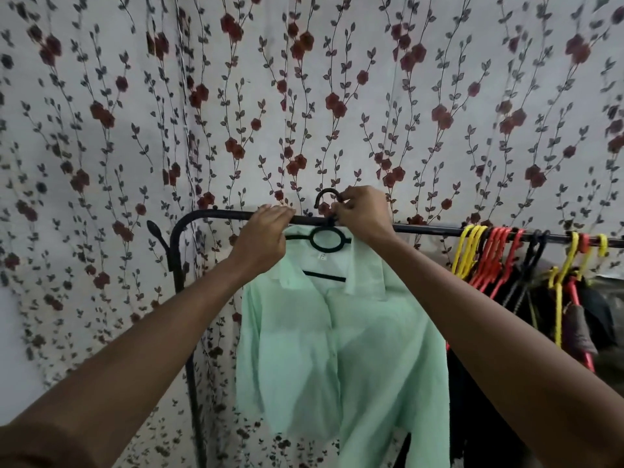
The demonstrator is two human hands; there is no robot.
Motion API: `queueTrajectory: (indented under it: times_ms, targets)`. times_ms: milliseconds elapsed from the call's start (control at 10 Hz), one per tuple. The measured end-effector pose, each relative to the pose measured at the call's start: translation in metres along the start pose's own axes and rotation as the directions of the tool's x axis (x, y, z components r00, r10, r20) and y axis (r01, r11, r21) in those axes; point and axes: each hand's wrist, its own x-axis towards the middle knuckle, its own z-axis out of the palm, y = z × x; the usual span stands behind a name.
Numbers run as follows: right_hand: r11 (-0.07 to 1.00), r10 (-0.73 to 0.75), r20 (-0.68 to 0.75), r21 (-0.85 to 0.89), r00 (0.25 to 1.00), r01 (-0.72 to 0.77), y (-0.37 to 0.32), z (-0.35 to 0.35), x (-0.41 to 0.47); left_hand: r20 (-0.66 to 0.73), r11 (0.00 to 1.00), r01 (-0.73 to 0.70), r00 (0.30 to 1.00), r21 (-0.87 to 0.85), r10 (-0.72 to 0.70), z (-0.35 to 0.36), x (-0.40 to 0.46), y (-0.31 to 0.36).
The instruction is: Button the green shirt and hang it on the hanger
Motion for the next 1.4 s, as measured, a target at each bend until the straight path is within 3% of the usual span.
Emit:
queueTrajectory:
  times_ms: [500,700,800,1200,1400]
  targets:
    - [0.985,-0.151,-0.066,-0.090,0.986,0.145,-0.003,0.021,-0.006,-0.048,0.999,-0.034,0.998,0.014,0.035,0.008,0.003,-0.004]
    - [0.942,-0.169,0.031,-0.290,0.985,0.171,-0.012,0.029,-0.006,-0.041,0.999,-0.040,0.998,0.001,0.040,0.008,0.001,-0.007]
    - [0.936,-0.174,0.040,-0.305,0.984,0.178,-0.012,0.034,-0.013,-0.027,0.999,-0.036,0.999,0.014,0.036,0.005,-0.001,-0.009]
    - [0.924,-0.203,0.153,-0.298,0.967,0.241,-0.003,0.024,-0.020,0.038,0.994,-0.030,0.999,0.105,0.026,0.005,-0.015,0.004]
    - [0.983,-0.097,0.195,-0.135,0.976,0.125,-0.005,-0.012,-0.035,0.139,0.984,0.009,0.990,0.176,-0.034,-0.003,-0.021,0.016]
